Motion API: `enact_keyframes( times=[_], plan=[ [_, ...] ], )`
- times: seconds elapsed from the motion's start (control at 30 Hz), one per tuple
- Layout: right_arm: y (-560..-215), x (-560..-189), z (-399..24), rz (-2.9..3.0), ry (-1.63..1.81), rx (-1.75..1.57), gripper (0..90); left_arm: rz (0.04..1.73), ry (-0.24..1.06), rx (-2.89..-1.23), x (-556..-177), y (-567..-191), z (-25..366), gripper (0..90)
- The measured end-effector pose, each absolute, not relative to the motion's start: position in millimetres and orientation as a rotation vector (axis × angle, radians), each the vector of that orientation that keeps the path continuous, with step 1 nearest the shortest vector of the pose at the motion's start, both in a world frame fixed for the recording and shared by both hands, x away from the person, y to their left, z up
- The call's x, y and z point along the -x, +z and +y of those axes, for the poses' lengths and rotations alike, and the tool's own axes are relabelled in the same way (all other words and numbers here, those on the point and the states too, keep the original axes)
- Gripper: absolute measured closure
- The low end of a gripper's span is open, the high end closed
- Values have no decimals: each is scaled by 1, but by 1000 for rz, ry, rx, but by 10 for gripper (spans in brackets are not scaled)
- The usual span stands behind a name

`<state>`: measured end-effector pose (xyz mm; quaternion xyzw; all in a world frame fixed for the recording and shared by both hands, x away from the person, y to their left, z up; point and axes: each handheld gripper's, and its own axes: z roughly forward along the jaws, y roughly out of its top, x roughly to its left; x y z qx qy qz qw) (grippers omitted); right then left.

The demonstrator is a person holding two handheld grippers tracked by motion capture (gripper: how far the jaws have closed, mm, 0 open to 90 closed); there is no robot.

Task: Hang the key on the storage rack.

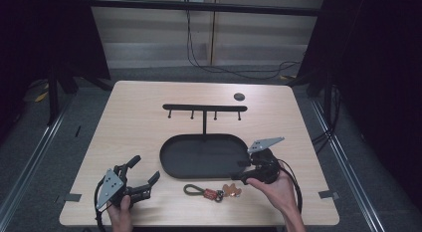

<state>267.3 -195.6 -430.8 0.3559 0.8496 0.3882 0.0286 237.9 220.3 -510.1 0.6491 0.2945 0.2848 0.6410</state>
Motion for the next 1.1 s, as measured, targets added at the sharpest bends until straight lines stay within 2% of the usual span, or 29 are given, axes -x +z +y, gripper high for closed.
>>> enact_keyframes(
  times=[0.07, 0.37, 0.53, 0.63, 0.87, 1.0, 1.1],
  plan=[
    [-429, -268, -192, 2627, 1174, -1091, 397, 672, 649, -1480, -238, -510, 220, 154],
    [-433, -276, -171, 2759, 1062, -1035, 515, 671, 649, -1480, -238, -510, 220, 154],
    [-436, -278, -162, 2785, 1036, -1034, 537, 671, 649, -1480, -238, -510, 220, 154],
    [-436, -280, -154, 2797, 1051, -1015, 596, 672, 646, -1479, -238, -510, 220, 154],
    [-435, -285, -140, 2852, 1021, -985, 634, 672, 649, -1480, -238, -510, 220, 154],
    [-435, -289, -131, 2908, 1020, -956, 704, 671, 649, -1480, -238, -510, 220, 154],
    [-437, -290, -123, 2943, 973, -926, 704, 671, 649, -1480, -238, -510, 220, 154]
  ],
)
